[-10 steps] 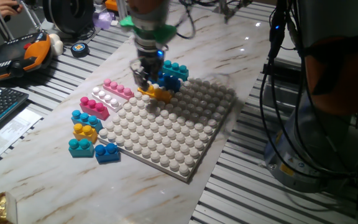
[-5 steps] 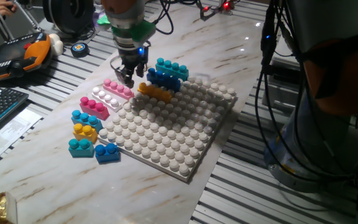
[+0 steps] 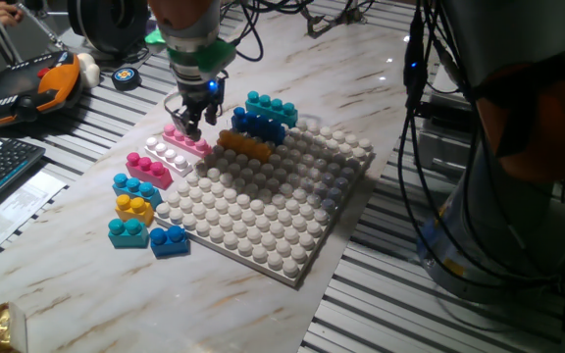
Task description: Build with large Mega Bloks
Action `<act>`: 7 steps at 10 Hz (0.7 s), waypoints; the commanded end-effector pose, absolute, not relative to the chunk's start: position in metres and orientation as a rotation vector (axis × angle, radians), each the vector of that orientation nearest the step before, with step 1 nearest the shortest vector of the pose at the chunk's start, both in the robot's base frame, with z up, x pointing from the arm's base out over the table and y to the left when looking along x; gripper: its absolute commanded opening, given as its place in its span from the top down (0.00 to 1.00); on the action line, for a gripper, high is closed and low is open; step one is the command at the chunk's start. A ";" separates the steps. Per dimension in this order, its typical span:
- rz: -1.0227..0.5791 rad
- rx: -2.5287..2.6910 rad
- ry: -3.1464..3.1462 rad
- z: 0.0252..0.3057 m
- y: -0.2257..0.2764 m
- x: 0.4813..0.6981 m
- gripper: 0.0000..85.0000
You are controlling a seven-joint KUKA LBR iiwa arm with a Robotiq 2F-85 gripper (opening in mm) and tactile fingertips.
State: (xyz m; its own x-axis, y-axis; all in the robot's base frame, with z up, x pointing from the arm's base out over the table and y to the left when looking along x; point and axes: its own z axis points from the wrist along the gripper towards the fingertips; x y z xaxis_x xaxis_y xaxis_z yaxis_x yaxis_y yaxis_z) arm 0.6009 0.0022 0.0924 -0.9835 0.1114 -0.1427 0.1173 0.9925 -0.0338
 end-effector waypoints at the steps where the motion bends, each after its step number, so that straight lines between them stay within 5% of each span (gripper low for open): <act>1: -0.056 0.178 2.995 0.089 0.001 0.605 0.38; 7: -0.041 0.220 2.988 0.066 -0.005 0.616 0.38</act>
